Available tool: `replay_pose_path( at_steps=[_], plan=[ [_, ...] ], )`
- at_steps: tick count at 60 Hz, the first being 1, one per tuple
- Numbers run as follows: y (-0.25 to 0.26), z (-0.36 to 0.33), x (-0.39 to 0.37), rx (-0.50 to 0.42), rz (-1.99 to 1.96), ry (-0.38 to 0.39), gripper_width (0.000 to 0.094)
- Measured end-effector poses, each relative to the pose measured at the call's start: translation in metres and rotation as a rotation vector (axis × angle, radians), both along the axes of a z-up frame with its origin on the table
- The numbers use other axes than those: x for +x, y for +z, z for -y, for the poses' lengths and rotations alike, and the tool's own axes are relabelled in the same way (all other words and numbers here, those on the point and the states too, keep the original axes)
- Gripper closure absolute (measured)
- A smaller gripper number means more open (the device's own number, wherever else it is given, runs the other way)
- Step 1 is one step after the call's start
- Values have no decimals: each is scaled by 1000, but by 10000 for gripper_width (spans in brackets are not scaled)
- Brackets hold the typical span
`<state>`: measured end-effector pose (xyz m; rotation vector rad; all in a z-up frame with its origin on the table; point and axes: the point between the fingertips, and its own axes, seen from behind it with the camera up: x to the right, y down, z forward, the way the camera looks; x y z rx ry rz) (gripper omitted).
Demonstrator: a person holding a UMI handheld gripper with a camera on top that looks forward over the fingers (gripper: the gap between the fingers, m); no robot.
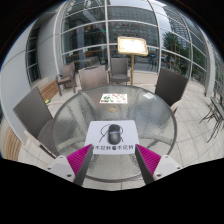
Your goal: Arrange mouse
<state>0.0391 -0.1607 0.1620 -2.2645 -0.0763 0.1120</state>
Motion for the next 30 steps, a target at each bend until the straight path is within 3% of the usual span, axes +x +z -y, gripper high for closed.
replay_pose_path(
  at_steps=[30],
  plan=[
    [37,59,13,78,-4,8,82]
  ],
)
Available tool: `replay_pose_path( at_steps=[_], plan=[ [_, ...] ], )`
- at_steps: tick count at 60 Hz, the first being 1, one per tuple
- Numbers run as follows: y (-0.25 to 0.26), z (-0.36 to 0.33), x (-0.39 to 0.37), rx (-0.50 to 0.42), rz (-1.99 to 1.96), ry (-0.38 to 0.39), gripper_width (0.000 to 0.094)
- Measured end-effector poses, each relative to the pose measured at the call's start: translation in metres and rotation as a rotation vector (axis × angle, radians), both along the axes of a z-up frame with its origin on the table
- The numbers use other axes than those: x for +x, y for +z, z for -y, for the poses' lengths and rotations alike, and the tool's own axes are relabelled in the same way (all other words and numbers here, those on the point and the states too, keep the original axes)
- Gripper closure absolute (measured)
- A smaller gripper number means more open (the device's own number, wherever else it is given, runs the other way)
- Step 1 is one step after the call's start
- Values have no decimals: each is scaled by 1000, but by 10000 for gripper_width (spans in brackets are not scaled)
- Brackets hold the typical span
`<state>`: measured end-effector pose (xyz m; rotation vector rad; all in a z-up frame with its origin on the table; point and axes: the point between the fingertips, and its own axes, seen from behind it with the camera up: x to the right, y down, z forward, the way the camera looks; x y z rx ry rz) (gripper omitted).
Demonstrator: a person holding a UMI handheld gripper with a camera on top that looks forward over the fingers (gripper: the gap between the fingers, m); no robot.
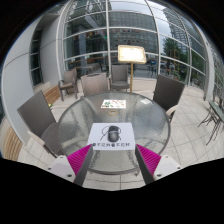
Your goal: Arrange mouse
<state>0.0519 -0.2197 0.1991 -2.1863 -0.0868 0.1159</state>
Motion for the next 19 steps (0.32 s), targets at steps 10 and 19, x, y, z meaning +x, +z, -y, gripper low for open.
replay_pose_path(
  at_steps=[10,19],
  plan=[
    [3,11,2,2,0,-5,83],
    [5,17,3,5,-13,-15,82]
  ],
)
